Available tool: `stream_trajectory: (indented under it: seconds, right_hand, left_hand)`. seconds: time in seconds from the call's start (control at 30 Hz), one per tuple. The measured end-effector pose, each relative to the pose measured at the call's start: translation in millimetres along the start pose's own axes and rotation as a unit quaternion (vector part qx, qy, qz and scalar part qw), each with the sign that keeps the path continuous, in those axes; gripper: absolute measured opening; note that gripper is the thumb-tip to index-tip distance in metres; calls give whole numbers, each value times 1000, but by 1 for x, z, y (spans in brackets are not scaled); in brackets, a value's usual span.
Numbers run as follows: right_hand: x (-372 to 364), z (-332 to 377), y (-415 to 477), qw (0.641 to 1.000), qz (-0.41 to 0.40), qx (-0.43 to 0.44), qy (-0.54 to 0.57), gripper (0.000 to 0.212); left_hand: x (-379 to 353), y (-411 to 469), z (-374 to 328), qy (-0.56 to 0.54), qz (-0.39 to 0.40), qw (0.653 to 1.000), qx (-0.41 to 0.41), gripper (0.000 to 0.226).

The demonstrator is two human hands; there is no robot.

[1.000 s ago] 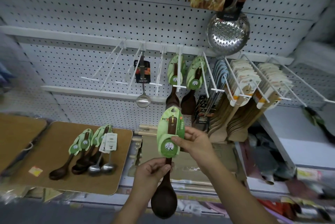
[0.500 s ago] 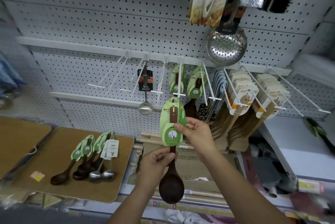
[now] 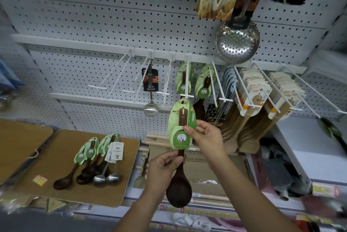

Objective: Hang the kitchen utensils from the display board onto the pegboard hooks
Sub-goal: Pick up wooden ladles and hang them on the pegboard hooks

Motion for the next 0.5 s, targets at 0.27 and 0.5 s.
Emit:
stream_trajectory:
  seconds: [0.27, 0.5]
  right_hand:
    - [1, 1, 4, 1000, -11, 17, 16, 18]
    - [7, 0, 5, 999, -26, 30, 19, 20]
  left_hand:
    - [-3, 4, -6, 10, 12, 1000, -24, 19]
    - [-6, 4, -7, -9, 20, 999, -23, 19]
Point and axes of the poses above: each hand's wrist, its own y-axis towards the middle knuckle, its own x-axis out of the back of the hand, z = x × y, the point moved 9 cm from there along y, towards the middle knuckle
